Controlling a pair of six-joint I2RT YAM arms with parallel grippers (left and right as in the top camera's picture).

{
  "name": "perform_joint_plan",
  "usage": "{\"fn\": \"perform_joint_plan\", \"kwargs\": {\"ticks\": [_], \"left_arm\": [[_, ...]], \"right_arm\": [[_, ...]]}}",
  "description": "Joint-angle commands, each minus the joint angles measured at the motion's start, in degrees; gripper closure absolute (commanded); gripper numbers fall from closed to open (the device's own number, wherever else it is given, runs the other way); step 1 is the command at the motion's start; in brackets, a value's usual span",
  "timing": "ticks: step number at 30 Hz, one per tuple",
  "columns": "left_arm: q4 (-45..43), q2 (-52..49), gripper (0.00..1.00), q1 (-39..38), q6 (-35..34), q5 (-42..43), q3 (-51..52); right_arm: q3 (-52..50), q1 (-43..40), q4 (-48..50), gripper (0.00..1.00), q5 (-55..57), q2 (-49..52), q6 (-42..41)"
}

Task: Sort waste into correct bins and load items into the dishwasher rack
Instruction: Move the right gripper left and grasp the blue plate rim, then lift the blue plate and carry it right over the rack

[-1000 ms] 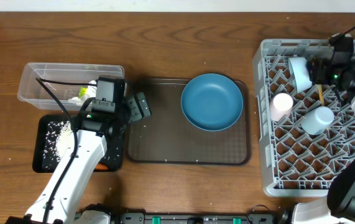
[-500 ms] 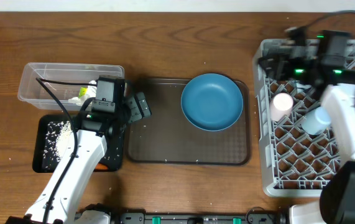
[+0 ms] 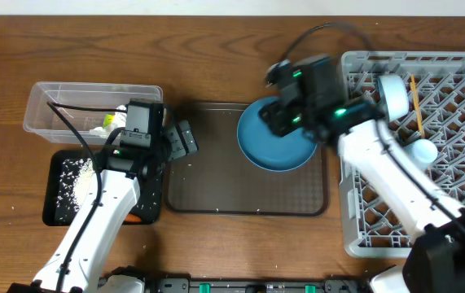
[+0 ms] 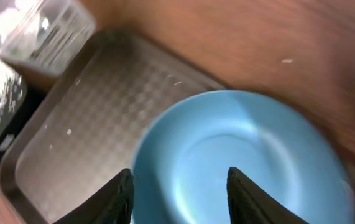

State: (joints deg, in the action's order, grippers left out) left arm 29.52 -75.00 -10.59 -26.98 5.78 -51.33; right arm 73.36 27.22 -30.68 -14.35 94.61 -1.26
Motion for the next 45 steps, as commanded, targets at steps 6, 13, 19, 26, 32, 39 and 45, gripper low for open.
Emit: {"fn": "perform_joint_plan", "kwargs": {"ticks": [6,13,19,26,32,39,45], "left_arm": [[0.0,-0.2,0.02,0.2,0.2,-0.7,0.1],[0.0,-0.2,0.02,0.2,0.2,-0.7,0.1],[0.0,-0.2,0.02,0.2,0.2,-0.7,0.1],[0.0,-0.2,0.02,0.2,0.2,-0.7,0.1],[0.0,-0.2,0.02,0.2,0.2,-0.7,0.1],[0.0,-0.2,0.02,0.2,0.2,-0.7,0.1],[0.0,-0.2,0.02,0.2,0.2,-0.7,0.1]], "right_arm": [[-1.5,11.1,-0.1,0.51,13.6,7.4,1.1],[-1.5,15.5,-0.3,0.55,14.0,13.7,1.1],[-1.5,16.0,-0.2,0.87,14.1,15.0,1.1],[-1.4,15.9,0.5,0.99,13.6,13.8,0.4],[-0.4,14.4,1.4,0.99,8.2,6.2,-1.6],[0.0,4.5,3.0,0.99,1.5,-11.4,-3.6],[0.0,-16.1,2.5,0.99,-18.7,-23.3,-4.1]]}}
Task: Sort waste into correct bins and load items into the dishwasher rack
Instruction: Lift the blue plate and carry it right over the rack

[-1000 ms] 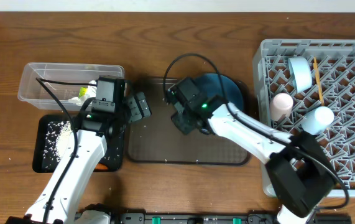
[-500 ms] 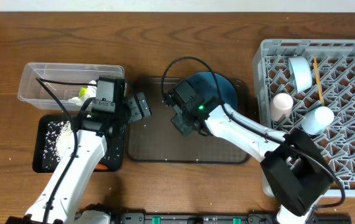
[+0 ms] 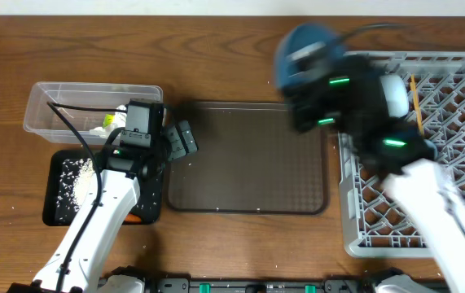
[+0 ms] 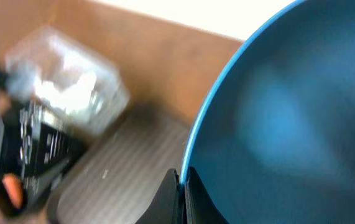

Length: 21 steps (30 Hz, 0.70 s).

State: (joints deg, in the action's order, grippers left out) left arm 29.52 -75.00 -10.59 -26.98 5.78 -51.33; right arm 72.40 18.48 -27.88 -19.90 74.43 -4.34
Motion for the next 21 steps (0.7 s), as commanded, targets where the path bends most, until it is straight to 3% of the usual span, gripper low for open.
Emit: {"fn": "perform_joint_plan", "kwargs": {"ticks": [1,10,17,21], "left_arm": [[0.0,-0.2,0.02,0.2,0.2,-0.7,0.1],[0.0,-0.2,0.02,0.2,0.2,-0.7,0.1],[0.0,-0.2,0.02,0.2,0.2,-0.7,0.1],[0.0,-0.2,0.02,0.2,0.2,-0.7,0.1]], "right_arm": [[0.9,-11.6,-0.3,0.99,-17.3,-4.3,-1.0],[-0.1,-44.6,0.2,0.99,-50.4,-3.1,2.8],[-0.8,-57.8,0.4,0.99,-69.1,5.5,15.8],[-0.9,-60.5,0.1,0.99,-69.4,11.3,21.7]]}}
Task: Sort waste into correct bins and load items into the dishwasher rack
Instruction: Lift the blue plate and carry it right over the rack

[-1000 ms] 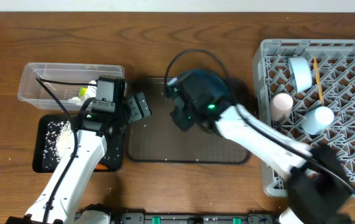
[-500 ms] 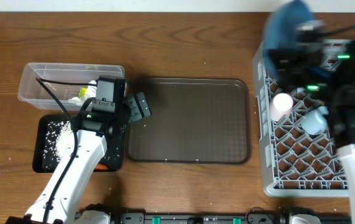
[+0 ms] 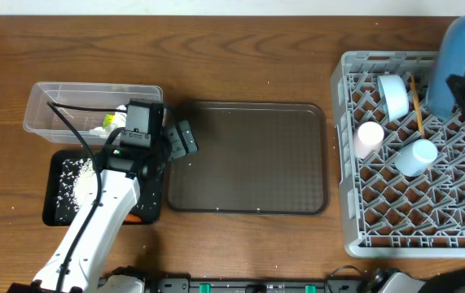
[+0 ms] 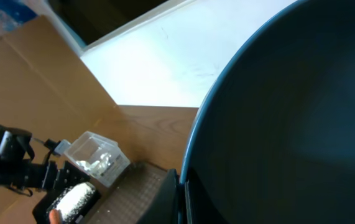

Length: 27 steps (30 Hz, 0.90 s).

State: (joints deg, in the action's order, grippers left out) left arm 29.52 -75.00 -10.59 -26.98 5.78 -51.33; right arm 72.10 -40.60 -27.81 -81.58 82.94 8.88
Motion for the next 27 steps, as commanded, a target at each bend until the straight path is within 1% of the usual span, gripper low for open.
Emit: {"fn": "perform_joint_plan", "kwargs": {"ticks": [1,6,11,15,18,27], "left_arm": [[0.0,-0.2,0.02,0.2,0.2,-0.7,0.1],[0.0,-0.2,0.02,0.2,0.2,-0.7,0.1],[0.0,-0.2,0.02,0.2,0.2,-0.7,0.1],[0.0,-0.2,0.02,0.2,0.2,-0.7,0.1],[0.0,-0.2,0.02,0.2,0.2,-0.7,0.1],[0.0,-0.2,0.02,0.2,0.2,-0.7,0.1]], "right_arm": [[-0.6,-1.6,0.0,0.99,-7.7,4.2,9.1],[-0.6,-1.3,-0.3,0.99,-7.8,10.9,12.0],[-0.6,-1.7,-0.3,0.99,-7.8,14.5,13.7],[-0.6,-2.1,-0.7,0.99,-7.7,15.5,14.1],[-0.7,-2.4,-2.5,0.99,-7.7,15.6,16.1],[-0.7,-5.6,-3.5,0.99,-7.7,15.6,17.7]]}}
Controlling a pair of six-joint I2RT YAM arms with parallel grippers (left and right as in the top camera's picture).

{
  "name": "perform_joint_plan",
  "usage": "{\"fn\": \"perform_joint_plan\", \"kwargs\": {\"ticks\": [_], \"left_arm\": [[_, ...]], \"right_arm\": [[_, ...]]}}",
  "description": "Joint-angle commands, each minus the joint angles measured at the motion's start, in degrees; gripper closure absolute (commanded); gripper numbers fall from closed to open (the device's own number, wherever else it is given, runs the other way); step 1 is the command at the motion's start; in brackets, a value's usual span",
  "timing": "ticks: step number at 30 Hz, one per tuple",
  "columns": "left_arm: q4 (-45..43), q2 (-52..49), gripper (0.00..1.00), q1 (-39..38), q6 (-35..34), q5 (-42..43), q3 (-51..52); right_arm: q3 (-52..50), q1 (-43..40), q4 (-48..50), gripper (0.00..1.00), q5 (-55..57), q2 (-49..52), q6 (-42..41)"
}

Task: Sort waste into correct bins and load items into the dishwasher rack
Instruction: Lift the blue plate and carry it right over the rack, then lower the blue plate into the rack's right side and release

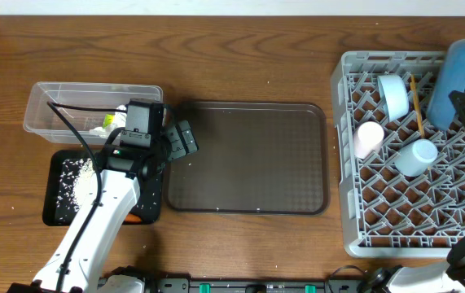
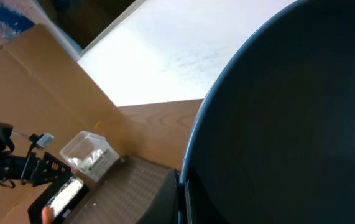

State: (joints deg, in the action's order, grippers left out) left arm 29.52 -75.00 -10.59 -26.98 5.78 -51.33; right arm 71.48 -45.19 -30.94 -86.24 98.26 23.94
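Observation:
The blue plate (image 1: 449,75) stands on edge over the far right part of the grey dishwasher rack (image 1: 354,228), with my right gripper shut on its rim. In the right wrist view the plate (image 2: 289,118) fills most of the picture, its rim pinched between the right gripper's (image 2: 182,193) fingers. My left gripper (image 1: 185,138) hangs at the left edge of the brown tray (image 1: 248,159); its jaws are too small to read.
In the rack lie a light blue cup (image 1: 393,96), a white cup (image 1: 369,137), another pale cup (image 1: 418,155) and an orange stick (image 1: 416,104). A clear bin (image 1: 89,106) with white waste and a black bin (image 1: 73,185) with crumbs stand at the left.
The plate has sunk slightly toward the rack at the far right, still on edge in my right gripper. The left arm has not moved.
My right gripper first held the blue plate flat over the tray's right end. Then the plate was lifted and tipped near the rack's left corner. Later it stood on edge over the rack's far right, where it stays now.

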Motion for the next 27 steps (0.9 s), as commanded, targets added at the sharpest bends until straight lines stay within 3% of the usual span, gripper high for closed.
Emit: {"fn": "perform_joint_plan", "kwargs": {"ticks": [1,7,21,27], "left_arm": [[0.0,-0.2,0.02,0.2,0.2,-0.7,0.1],[0.0,-0.2,0.02,0.2,0.2,-0.7,0.1],[0.0,-0.2,0.02,0.2,0.2,-0.7,0.1],[0.0,-0.2,0.02,0.2,0.2,-0.7,0.1]], "right_arm": [[-0.2,-1.3,-0.9,0.99,-3.1,0.3,3.4],[-1.7,-1.6,-1.3,0.99,-3.1,0.3,6.2],[-1.7,-0.7,3.8,0.99,-3.1,0.3,2.5],[-1.6,1.3,14.6,0.99,-3.1,0.3,-12.0]]}}
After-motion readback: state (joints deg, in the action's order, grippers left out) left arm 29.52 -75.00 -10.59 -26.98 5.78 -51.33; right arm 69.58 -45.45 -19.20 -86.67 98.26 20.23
